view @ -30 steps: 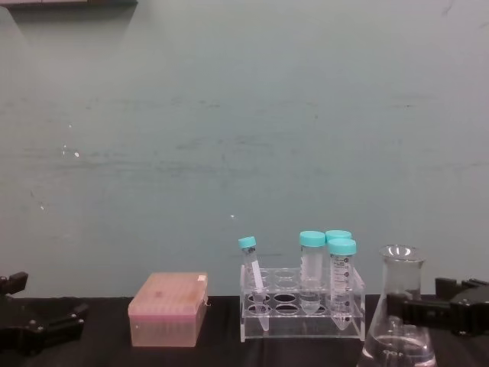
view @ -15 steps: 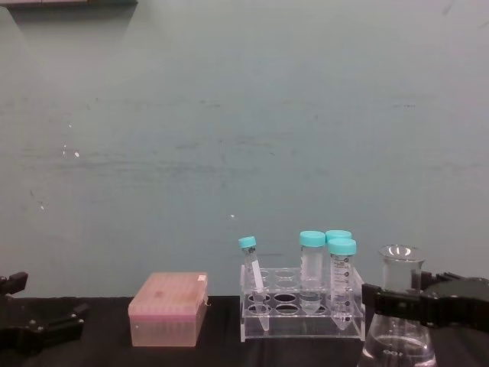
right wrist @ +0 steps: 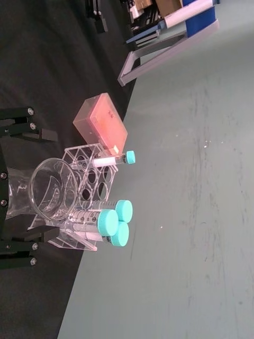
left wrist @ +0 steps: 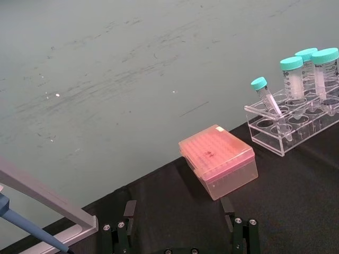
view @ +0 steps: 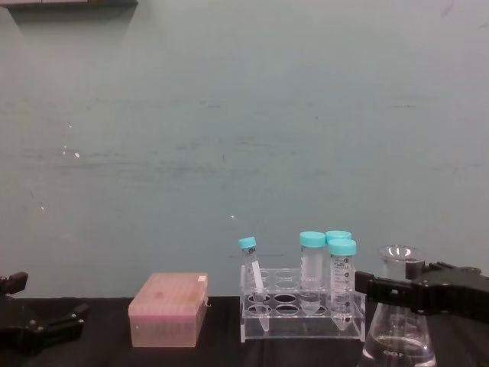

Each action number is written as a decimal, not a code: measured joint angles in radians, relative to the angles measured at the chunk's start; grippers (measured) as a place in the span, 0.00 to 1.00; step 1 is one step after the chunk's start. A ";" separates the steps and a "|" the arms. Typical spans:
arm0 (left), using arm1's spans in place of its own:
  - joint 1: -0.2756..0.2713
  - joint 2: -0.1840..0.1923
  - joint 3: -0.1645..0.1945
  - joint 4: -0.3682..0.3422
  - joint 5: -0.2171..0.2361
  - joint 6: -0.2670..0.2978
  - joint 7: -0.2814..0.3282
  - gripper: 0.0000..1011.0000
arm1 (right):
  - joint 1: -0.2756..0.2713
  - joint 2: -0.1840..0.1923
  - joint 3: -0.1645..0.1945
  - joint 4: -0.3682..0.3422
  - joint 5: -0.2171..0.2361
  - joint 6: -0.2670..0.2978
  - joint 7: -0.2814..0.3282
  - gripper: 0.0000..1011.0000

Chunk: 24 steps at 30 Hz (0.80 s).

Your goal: Pick up the beaker with the right gripper, shake it three times, and then put it down.

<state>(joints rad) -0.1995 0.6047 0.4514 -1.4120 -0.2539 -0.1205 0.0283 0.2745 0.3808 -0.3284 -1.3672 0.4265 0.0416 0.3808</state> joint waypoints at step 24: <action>0.000 0.000 0.000 0.000 0.000 0.000 0.000 0.99 | -0.003 0.000 -0.001 -0.002 -0.004 0.002 -0.002 0.78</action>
<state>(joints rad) -0.1995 0.6047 0.4514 -1.4120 -0.2539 -0.1205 0.0283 0.2716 0.3805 -0.3290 -1.3691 0.4226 0.0438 0.3790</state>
